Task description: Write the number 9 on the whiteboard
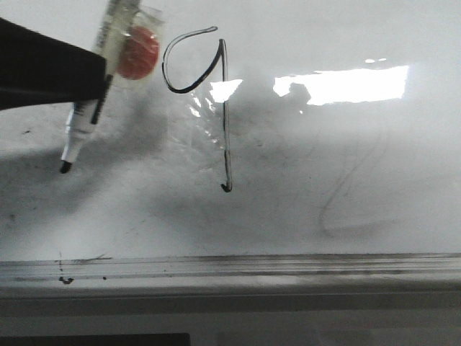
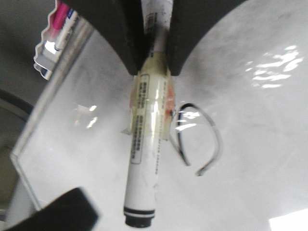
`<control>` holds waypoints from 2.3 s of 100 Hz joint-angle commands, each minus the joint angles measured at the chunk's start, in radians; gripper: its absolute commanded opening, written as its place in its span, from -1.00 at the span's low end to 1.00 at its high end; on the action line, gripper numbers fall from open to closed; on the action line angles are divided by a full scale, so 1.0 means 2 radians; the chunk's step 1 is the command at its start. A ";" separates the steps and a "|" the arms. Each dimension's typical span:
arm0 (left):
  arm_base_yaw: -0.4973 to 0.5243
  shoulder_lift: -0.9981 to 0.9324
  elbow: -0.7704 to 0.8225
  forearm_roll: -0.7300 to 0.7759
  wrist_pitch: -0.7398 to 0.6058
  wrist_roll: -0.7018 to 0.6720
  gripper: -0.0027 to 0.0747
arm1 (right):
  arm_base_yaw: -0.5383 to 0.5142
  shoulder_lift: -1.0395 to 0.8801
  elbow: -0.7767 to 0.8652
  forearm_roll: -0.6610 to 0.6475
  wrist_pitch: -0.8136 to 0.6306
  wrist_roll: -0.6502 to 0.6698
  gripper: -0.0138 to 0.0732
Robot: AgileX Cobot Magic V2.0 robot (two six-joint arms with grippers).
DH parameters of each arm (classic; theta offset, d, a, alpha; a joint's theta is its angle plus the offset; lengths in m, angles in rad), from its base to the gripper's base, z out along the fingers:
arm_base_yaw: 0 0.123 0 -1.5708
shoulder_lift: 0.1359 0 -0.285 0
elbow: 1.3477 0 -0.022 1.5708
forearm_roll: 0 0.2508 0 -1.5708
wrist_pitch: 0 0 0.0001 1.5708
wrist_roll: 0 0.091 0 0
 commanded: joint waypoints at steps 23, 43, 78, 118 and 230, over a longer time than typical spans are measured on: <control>0.001 -0.061 -0.016 -0.245 0.113 -0.007 -0.98 | 0.002 -0.027 -0.017 -0.005 -0.052 -0.004 0.35; 0.001 -0.043 -0.016 -0.291 0.104 -0.007 -0.98 | 0.002 -0.027 -0.017 -0.005 -0.053 -0.004 0.35; -0.003 -0.010 -0.016 -0.296 0.074 -0.007 -0.98 | 0.002 -0.028 -0.017 -0.005 -0.051 -0.004 0.35; -0.002 -0.012 -0.016 -0.267 0.074 -0.006 -0.70 | 0.002 -0.028 -0.017 -0.005 -0.048 -0.004 0.35; -0.002 -0.351 0.094 -0.138 0.086 -0.005 -0.98 | 0.002 -0.330 0.300 -0.109 -0.318 -0.004 -0.83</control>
